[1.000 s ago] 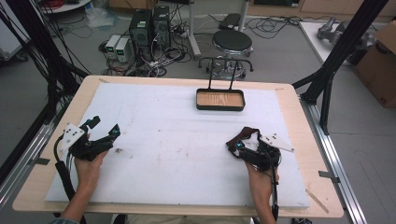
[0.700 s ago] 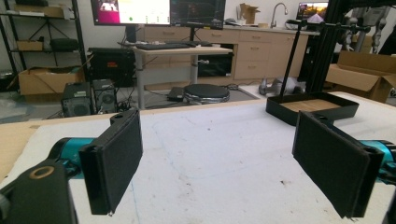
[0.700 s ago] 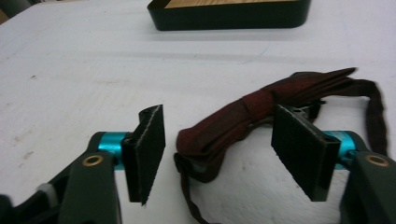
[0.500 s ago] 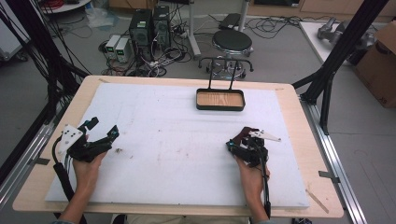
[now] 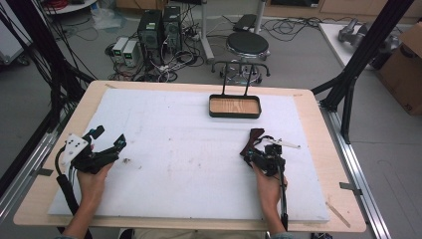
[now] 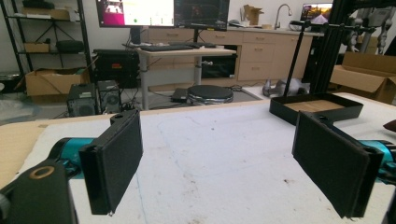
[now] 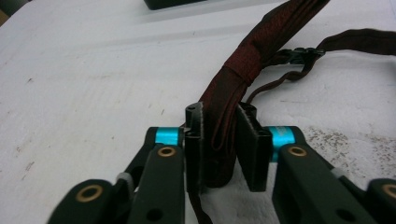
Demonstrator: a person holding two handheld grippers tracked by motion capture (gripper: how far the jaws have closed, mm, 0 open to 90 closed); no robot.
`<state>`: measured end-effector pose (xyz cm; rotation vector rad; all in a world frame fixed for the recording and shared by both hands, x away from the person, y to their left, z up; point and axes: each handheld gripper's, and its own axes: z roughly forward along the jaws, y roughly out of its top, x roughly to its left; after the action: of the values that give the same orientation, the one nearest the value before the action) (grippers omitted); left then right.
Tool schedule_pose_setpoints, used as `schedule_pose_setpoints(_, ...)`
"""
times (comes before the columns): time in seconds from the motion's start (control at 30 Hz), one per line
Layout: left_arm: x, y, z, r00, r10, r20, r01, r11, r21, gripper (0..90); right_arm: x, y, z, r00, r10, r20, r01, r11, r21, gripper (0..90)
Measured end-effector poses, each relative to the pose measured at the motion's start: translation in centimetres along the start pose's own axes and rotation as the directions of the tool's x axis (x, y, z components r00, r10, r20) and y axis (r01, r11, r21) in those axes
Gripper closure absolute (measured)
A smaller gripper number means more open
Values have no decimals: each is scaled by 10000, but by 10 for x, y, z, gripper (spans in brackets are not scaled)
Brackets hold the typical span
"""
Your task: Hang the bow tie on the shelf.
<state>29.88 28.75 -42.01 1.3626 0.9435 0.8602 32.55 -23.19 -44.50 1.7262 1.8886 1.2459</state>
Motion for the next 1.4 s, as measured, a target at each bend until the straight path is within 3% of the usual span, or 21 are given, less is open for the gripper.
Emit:
schedule_pose_setpoints(0.1,-1,0,1,10000,27,36,-27,10000,-6,168,2,0,-1,10000,-39,29,40,10000,-80,811)
schedule_pose_setpoints(0.43,0,0,1,10000,-36,-9,36,9999,-109,172,-1,10,-19,9999,73,-125,-89,9903,-1388,839)
schedule_pose_setpoints(0.6,-1,0,2,10000,-15,32,15,9999,-116,173,-4,17,-26,9995,294,-66,-301,9787,-2033,839)
schedule_pose_setpoints(0.63,-1,0,2,10000,-20,28,20,9999,-123,174,-6,23,-29,9993,384,-21,-378,9716,-2337,839)
schedule_pose_setpoints(0.7,-1,0,3,10000,-16,52,17,9999,-127,173,-7,25,-31,9993,376,22,-359,9692,-2438,839)
schedule_pose_setpoints(0.77,-2,0,3,10000,30,80,-29,9999,-109,173,-9,35,-35,9993,338,177,-275,9590,-2822,839)
schedule_pose_setpoints(0.93,-2,0,4,10000,43,73,-43,9999,-102,173,-8,47,-38,9989,381,287,-275,9512,-3075,840)
schedule_pose_setpoints(0.97,-2,0,4,10000,10,88,-9,9999,-110,173,-8,54,-39,9987,317,394,-168,9428,-3329,840)
schedule_pose_setpoints(1.13,-2,0,4,9999,37,93,-36,9999,-96,174,-7,67,-39,9979,428,483,-228,9344,-3555,840)
schedule_pose_setpoints(1.4,-3,0,4,9999,46,125,-45,10000,-79,173,-2,99,-38,9980,125,618,140,9120,-4100,840)
